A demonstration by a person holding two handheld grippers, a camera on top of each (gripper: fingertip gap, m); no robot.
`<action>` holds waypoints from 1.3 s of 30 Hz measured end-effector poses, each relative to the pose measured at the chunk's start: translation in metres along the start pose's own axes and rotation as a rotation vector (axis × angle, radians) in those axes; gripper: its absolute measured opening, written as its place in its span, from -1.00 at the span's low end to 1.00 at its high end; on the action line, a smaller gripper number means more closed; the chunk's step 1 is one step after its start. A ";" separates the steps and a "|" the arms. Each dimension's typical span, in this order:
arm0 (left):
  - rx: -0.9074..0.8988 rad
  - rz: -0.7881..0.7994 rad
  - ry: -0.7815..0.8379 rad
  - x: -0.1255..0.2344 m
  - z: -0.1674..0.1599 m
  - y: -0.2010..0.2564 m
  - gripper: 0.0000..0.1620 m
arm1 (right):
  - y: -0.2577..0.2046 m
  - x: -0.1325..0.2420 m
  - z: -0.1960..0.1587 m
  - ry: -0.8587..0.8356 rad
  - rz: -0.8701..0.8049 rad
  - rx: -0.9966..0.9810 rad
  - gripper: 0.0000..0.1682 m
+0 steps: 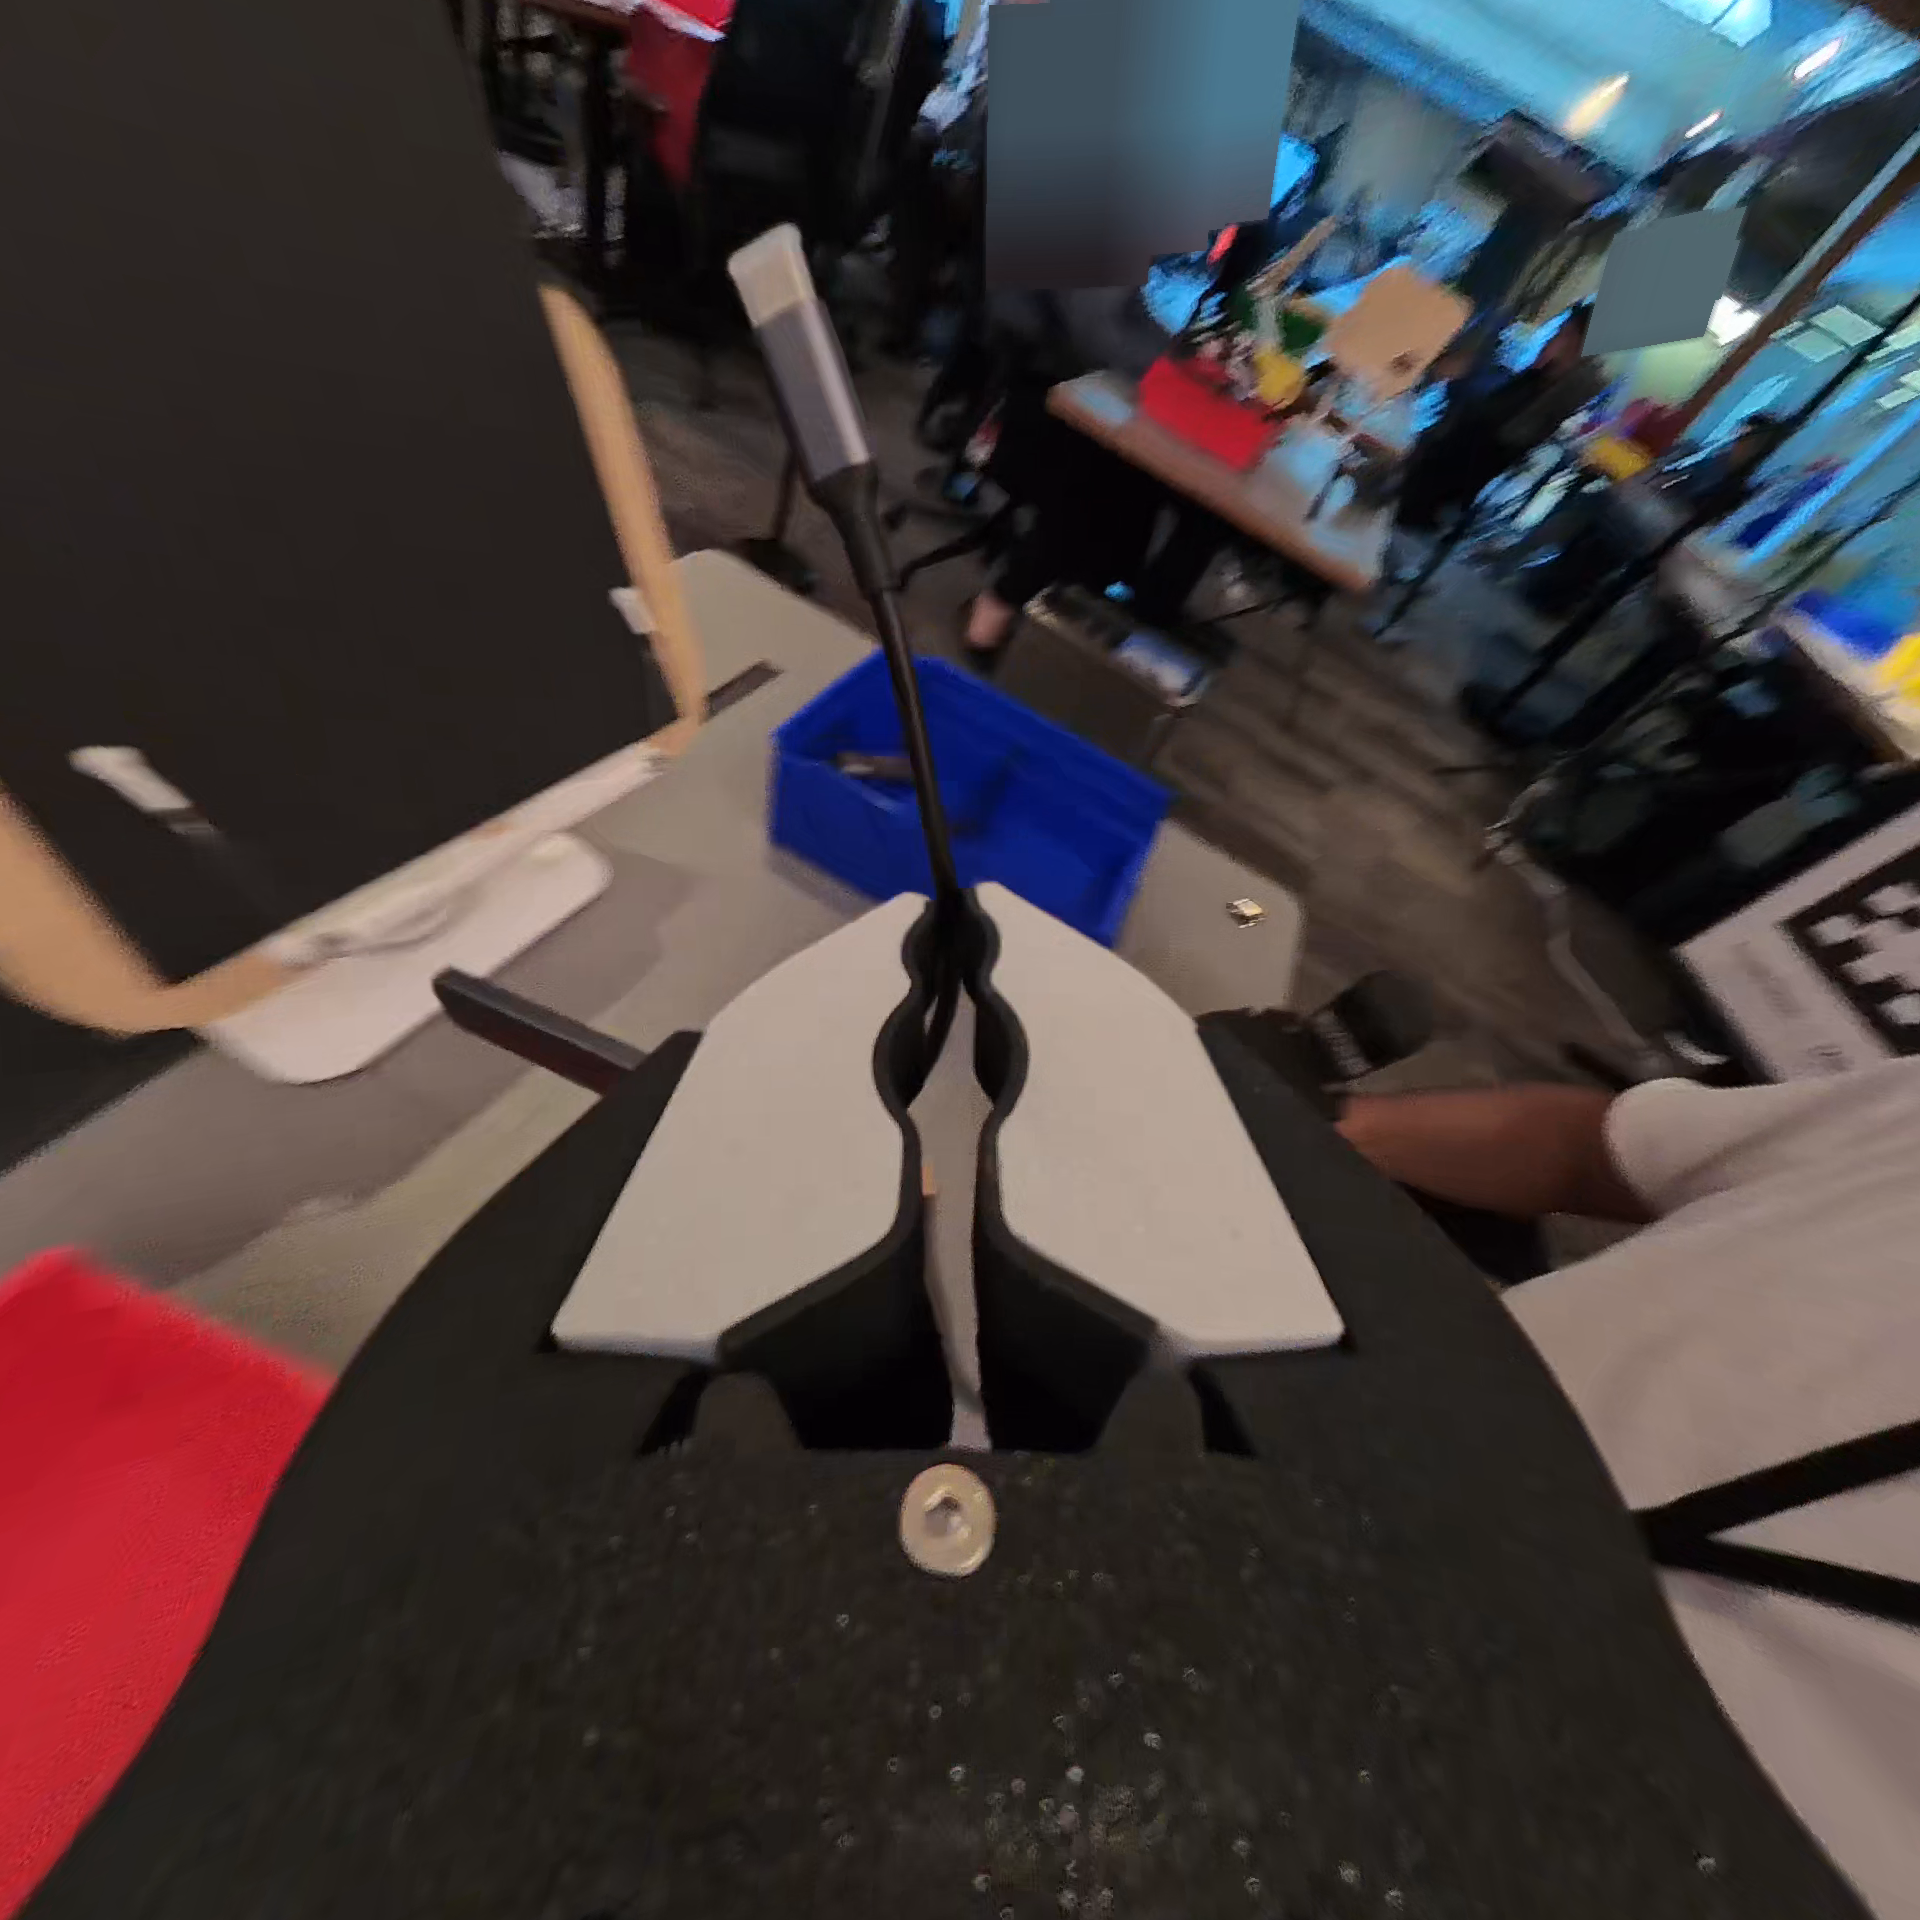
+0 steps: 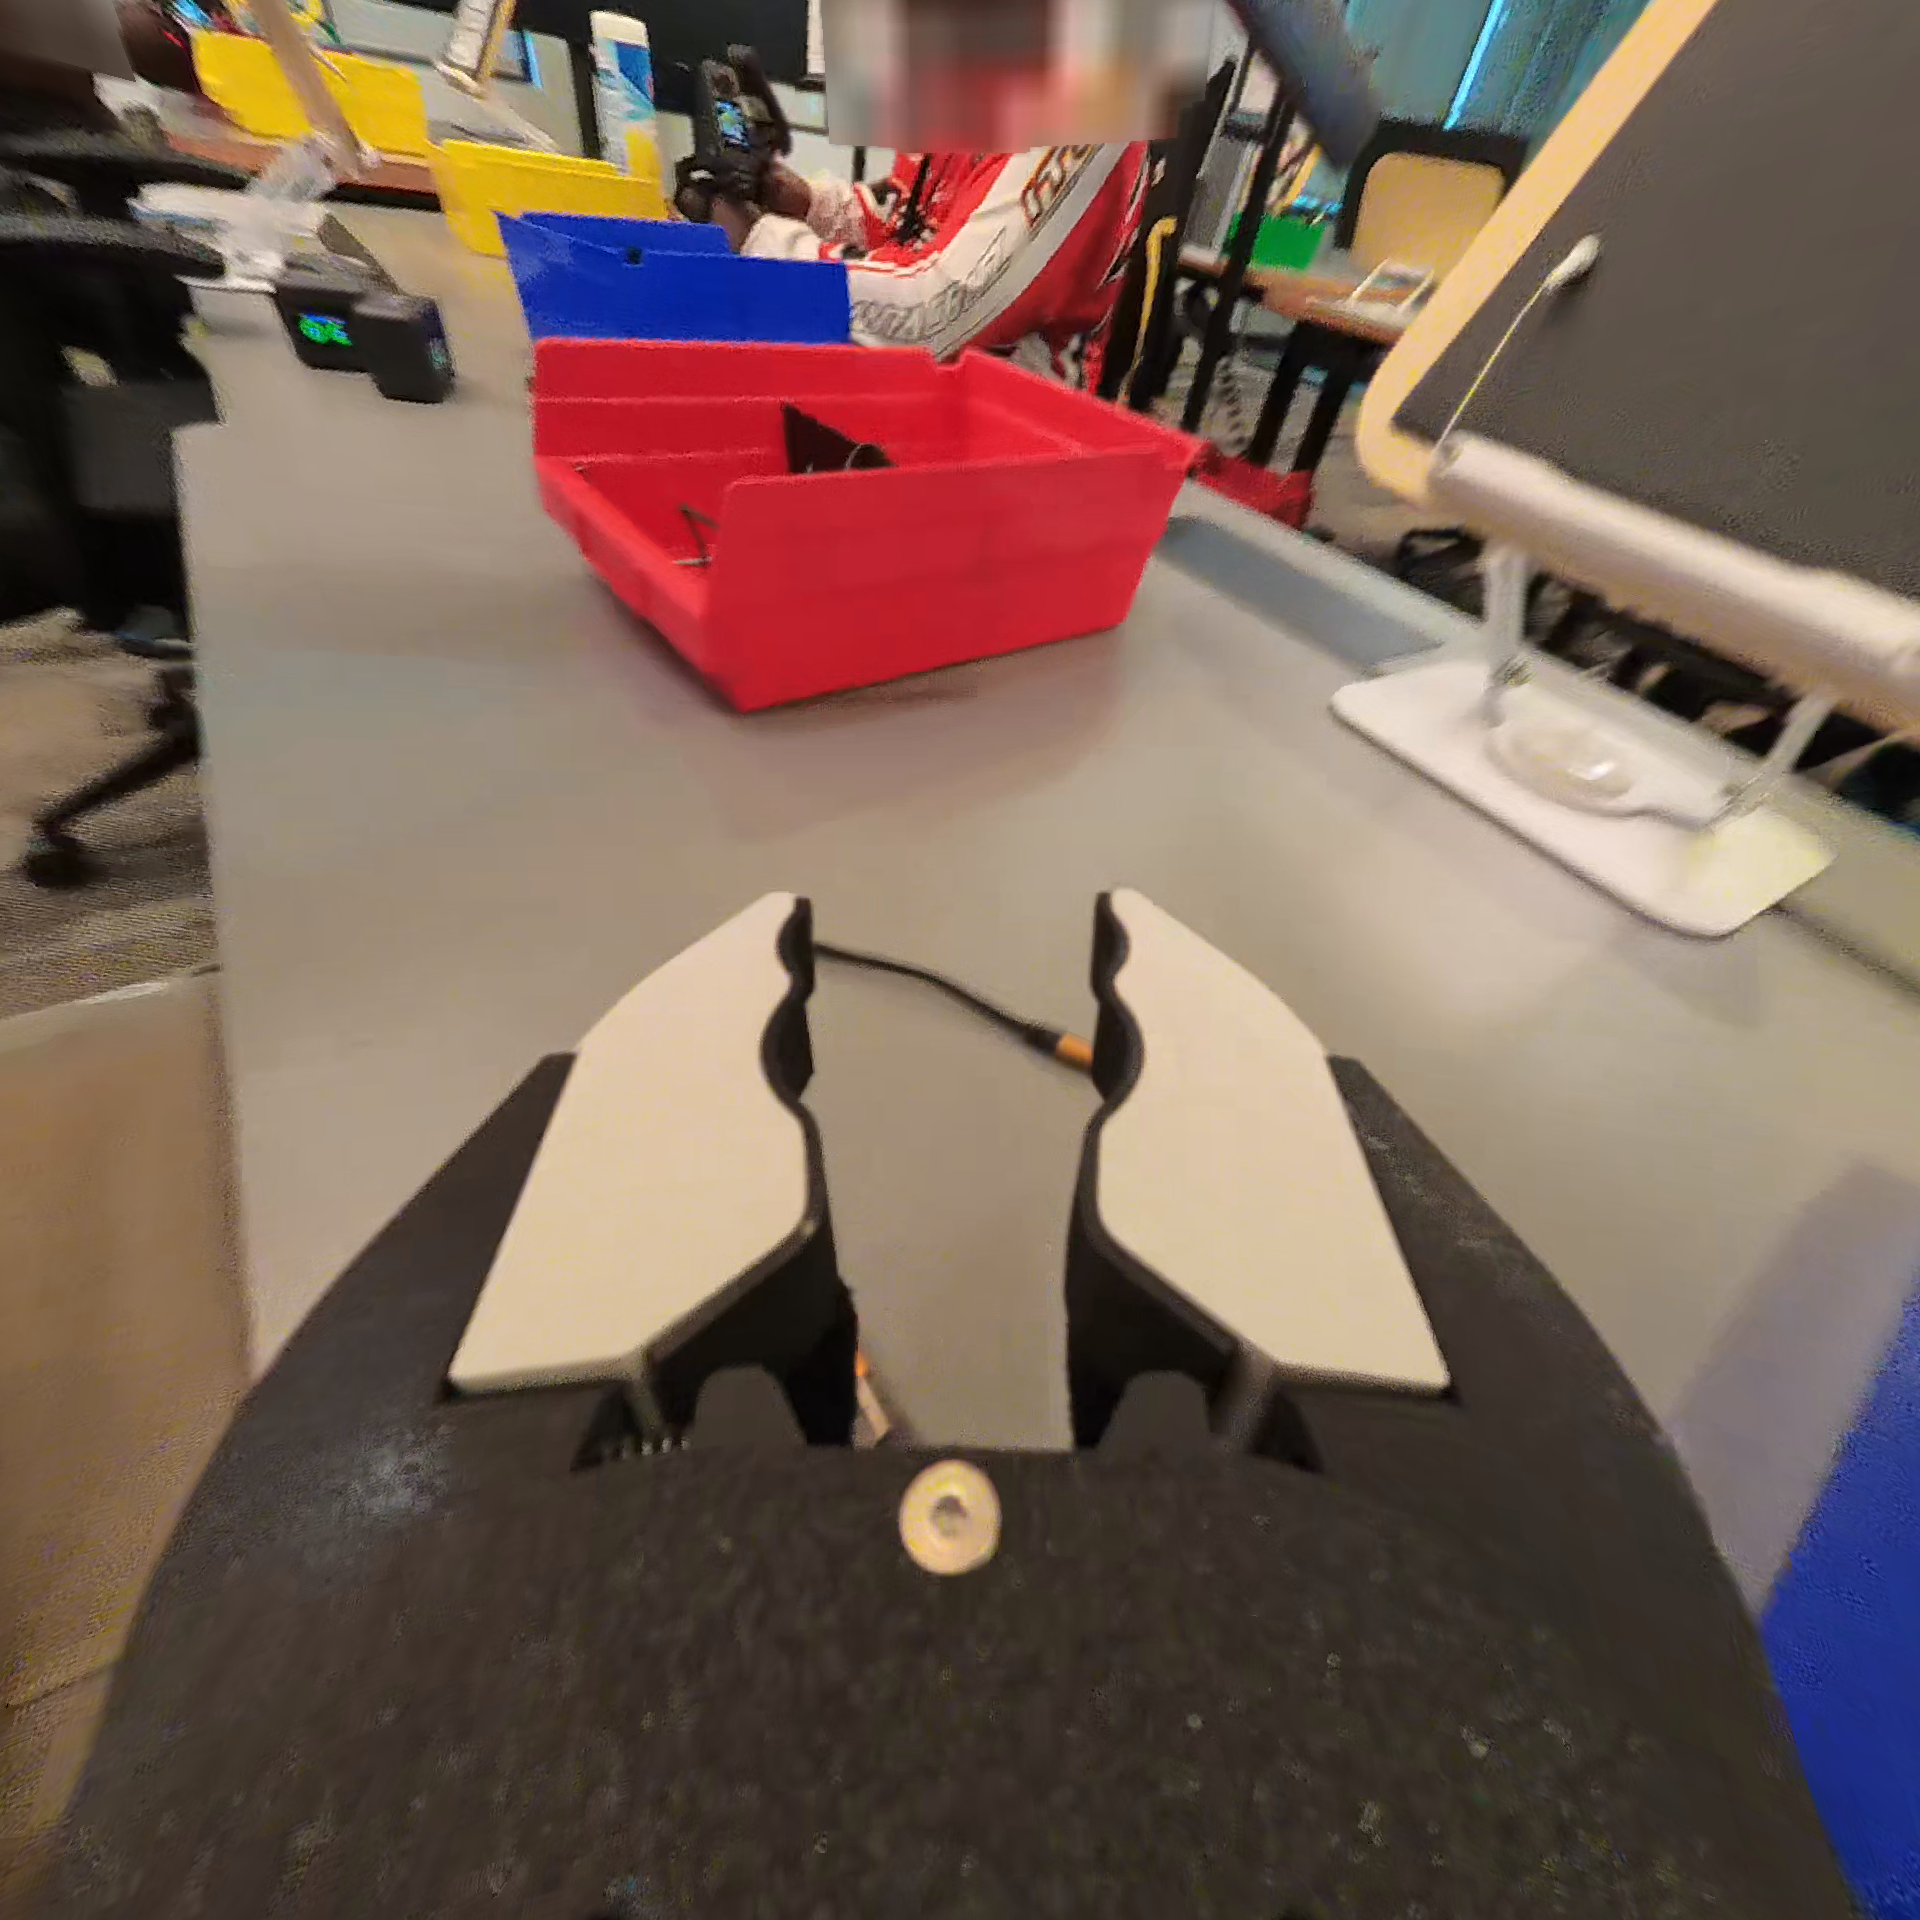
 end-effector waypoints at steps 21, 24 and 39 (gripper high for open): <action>0.274 -0.075 0.068 -0.062 -0.177 0.035 -0.94 | 0.004 0.043 0.025 0.213 0.215 -0.175 -0.79; 0.192 -0.043 0.015 -0.062 -0.207 0.052 -0.93 | 0.010 0.054 0.031 0.319 0.311 -0.246 -0.88; -0.421 0.185 0.152 -0.027 -0.238 0.100 -0.43 | 0.009 0.056 0.026 -0.019 0.432 -0.091 -0.89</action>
Point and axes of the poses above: each gripper's, where its closed fingertips meet, x back along the fingers, z out of its top, y = z × x across the jaws, the point moved 9 cm from there along x, back along the fingers, and after that the axes turned 4 degrees about x, right-handed, at the moved point
